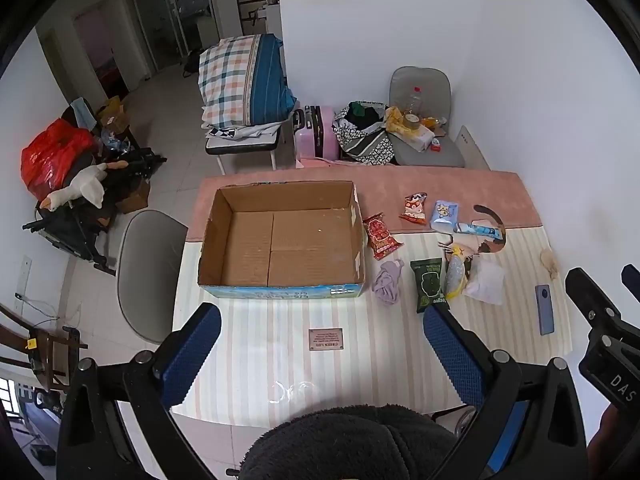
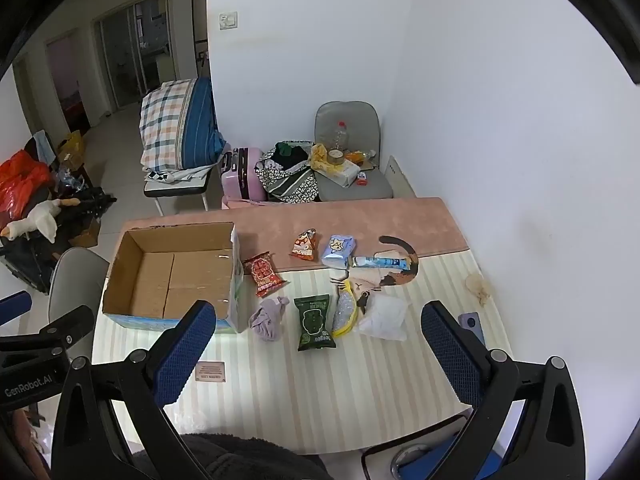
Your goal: Organize soft objects
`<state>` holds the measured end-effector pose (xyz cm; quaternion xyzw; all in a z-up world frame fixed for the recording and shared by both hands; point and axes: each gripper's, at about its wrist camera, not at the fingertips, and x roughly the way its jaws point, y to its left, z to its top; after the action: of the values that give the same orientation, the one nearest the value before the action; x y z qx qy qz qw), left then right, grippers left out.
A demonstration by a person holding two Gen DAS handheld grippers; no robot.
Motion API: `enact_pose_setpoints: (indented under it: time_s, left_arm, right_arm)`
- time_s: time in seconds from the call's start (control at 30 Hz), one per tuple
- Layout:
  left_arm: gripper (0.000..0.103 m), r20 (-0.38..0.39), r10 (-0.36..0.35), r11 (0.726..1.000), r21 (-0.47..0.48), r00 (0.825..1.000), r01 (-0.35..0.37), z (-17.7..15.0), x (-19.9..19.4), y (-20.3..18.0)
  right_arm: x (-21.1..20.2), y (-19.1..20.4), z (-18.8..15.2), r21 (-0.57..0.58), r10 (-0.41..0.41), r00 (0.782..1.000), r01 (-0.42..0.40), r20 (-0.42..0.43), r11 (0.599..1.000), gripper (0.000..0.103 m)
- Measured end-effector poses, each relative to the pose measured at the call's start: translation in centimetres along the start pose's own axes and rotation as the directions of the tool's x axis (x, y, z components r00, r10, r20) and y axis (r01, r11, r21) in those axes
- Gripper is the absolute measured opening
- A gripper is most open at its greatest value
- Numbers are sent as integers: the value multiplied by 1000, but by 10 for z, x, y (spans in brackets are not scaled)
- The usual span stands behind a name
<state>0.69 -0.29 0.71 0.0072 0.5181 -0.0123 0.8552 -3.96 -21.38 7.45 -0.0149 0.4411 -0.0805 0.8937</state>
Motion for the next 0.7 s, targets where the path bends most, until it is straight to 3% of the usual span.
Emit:
enact_pose_setpoints:
  time_s: [0.7]
  left_arm:
    - [103,40,6,1000,3,999,-6,0,-20,6]
  right_arm:
    - [-21,1,5,-4,-1,999,1,33,1000,103]
